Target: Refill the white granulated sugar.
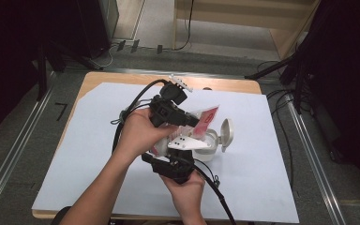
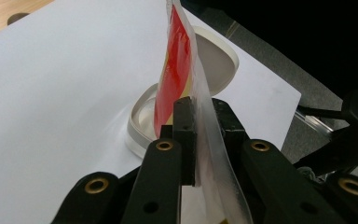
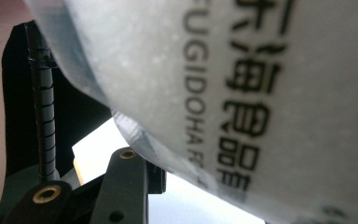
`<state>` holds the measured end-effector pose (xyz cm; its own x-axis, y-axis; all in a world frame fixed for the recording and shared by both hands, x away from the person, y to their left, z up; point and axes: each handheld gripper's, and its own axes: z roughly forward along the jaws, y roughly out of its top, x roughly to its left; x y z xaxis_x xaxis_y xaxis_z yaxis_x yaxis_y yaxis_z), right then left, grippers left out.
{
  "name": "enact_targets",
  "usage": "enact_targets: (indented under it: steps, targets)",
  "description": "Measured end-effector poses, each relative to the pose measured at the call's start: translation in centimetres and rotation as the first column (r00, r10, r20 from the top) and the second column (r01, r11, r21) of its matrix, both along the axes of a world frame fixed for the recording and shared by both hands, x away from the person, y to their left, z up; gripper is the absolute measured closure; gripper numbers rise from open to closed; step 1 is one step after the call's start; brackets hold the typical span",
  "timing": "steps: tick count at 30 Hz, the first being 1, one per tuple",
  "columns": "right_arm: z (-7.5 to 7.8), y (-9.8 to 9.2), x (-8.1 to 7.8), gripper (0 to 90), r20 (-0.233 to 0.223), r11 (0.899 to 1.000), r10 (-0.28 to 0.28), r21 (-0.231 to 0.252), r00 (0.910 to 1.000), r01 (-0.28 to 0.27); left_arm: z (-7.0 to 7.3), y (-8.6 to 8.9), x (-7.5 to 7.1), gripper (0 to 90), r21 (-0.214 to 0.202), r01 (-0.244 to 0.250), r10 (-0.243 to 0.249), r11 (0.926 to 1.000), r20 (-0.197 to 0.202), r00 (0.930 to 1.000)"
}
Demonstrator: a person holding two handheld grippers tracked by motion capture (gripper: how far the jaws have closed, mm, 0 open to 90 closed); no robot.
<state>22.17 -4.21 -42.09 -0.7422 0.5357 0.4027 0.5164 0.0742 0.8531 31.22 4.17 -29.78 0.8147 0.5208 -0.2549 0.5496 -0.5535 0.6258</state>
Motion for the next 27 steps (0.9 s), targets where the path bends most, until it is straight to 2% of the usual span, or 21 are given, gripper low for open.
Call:
enact_targets:
  steps: [10, 27]
  targets:
    - [0.11, 0.0, -0.15, 63.9, 0.01, 1.0, 0.0, -0.003, 0.9999, 0.0, 0.14, 0.02, -0.09, 82.8, 0.0, 0.003, -0.003, 1.0, -0.002, 1.0]
    - [0.08, 0.07, 0.05, 63.9, -0.01, 1.0, 0.017, -0.018, 0.9998, -0.017, -0.04, 0.27, 0.15, 83.0, 0.002, -0.005, 0.005, 1.0, -0.015, 0.9999]
